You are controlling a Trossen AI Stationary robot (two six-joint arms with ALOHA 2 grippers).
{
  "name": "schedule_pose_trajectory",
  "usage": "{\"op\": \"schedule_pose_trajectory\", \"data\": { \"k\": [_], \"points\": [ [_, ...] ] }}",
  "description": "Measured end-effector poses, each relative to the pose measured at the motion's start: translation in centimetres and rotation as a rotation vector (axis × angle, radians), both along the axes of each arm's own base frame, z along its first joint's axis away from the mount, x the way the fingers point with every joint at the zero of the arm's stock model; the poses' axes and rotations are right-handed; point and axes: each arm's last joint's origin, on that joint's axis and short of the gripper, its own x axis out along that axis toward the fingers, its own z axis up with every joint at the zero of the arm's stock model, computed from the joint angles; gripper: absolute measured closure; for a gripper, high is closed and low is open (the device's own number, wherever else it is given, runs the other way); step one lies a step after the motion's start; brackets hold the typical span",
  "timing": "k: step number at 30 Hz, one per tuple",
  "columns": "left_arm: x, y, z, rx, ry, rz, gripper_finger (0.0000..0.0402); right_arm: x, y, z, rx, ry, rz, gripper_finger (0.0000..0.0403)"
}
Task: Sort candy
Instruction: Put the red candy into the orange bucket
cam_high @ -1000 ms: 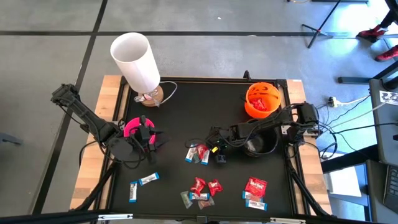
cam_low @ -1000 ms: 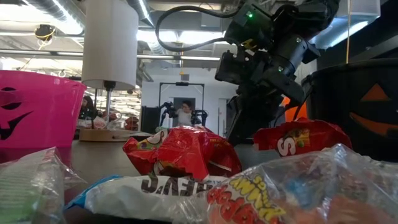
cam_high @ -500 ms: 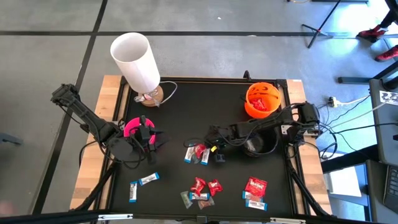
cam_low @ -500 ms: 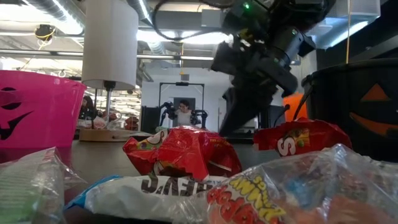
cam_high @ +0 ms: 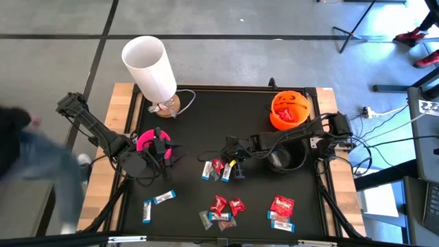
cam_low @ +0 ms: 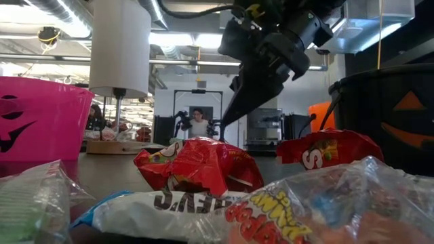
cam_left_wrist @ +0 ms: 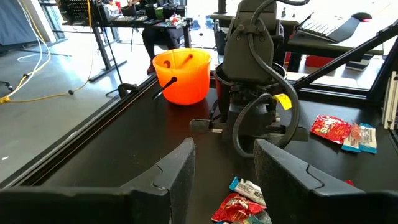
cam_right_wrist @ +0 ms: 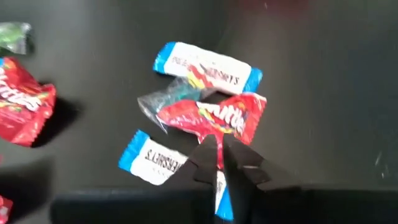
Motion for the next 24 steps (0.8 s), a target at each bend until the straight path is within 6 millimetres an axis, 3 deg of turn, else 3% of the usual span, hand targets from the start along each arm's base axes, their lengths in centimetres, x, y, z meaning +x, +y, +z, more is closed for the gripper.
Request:
{"op": "schedule_pose_trajectory", "data": {
  "k": [7,14,19,24],
  "points": [
    [0.0,0.0,0.0,0.0,0.0,0.0,0.0247,0.9,0.4,-0.7,-0.01,-0.064,0.013,0.0261],
    [0.0,0.0,-0.1,0.003,0.005,0.0,0.0247,1.8,0.4,-4.0,-0.025,-0.022,-0.006,0.017],
    [0.0,0.0,-0.1,0.004,0.007,-0.001,0.0247,1.8,0.3,-4.8,-0.053,0.007,-0.027,0.0161],
    [0.0,0.0,-0.1,0.003,0.007,-0.001,0.0247,1.8,0.2,-4.8,-0.08,0.008,-0.049,0.0195]
  ]
}}
